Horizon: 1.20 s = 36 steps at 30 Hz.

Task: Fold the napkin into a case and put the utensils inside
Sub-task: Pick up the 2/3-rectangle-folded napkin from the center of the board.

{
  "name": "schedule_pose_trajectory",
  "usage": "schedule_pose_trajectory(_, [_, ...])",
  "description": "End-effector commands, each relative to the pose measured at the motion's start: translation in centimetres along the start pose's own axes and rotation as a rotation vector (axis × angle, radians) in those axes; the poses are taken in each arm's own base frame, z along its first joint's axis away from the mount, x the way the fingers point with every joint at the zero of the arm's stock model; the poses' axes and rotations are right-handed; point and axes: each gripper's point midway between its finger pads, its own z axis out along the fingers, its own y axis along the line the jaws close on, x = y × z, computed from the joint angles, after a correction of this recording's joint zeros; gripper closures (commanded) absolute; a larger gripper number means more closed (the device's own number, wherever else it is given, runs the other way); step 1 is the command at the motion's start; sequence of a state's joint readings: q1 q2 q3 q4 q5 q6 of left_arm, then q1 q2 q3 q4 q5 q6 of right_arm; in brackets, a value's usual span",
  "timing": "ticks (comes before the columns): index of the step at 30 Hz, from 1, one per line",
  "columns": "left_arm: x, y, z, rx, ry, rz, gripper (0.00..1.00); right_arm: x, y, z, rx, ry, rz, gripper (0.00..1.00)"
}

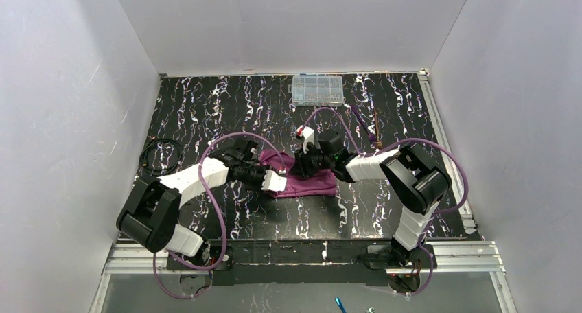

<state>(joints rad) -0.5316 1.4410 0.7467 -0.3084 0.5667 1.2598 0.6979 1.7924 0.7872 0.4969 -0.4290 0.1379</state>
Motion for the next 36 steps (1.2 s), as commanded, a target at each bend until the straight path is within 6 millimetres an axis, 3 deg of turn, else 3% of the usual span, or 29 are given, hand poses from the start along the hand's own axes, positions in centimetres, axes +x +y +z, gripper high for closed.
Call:
schedule_pose_trajectory(1, [0.5,-2.4,-0.1,0.076,-0.008,0.049,0.63,-3.4,0.5,0.2,-0.027,-0.093,-0.112,0.61])
schedule_pose_trajectory(4, [0.9,-3.3,-0.3,0.103,-0.003,0.14,0.54,-3.5,0.6,0.4,-0.035,-0.087,-0.103,0.61])
schedule_pose_trajectory(10, [1.4,-4.5,-0.4,0.125,-0.011,0.33,0.52,-2.9,0.5,0.6,-0.035,-0.052,-0.091,0.63])
schedule_pose_trajectory(19, [2.2,-2.7,1.2,0.023,-0.012,0.62,0.54,-2.8,1.0,0.5,-0.063,-0.048,-0.094,0.68])
schedule_pose_trajectory(29, [3.1,-5.2,0.7,0.133,-0.078,0.761,0.58,-4.8,2.3,2.0,-0.116,-0.086,-0.084,0.73])
schedule_pose_trajectory(36, [3.0,-5.1,0.3,0.134,-0.1,0.807,0.57,-2.8,1.9,3.9,-0.119,-0.046,-0.028,0.81])
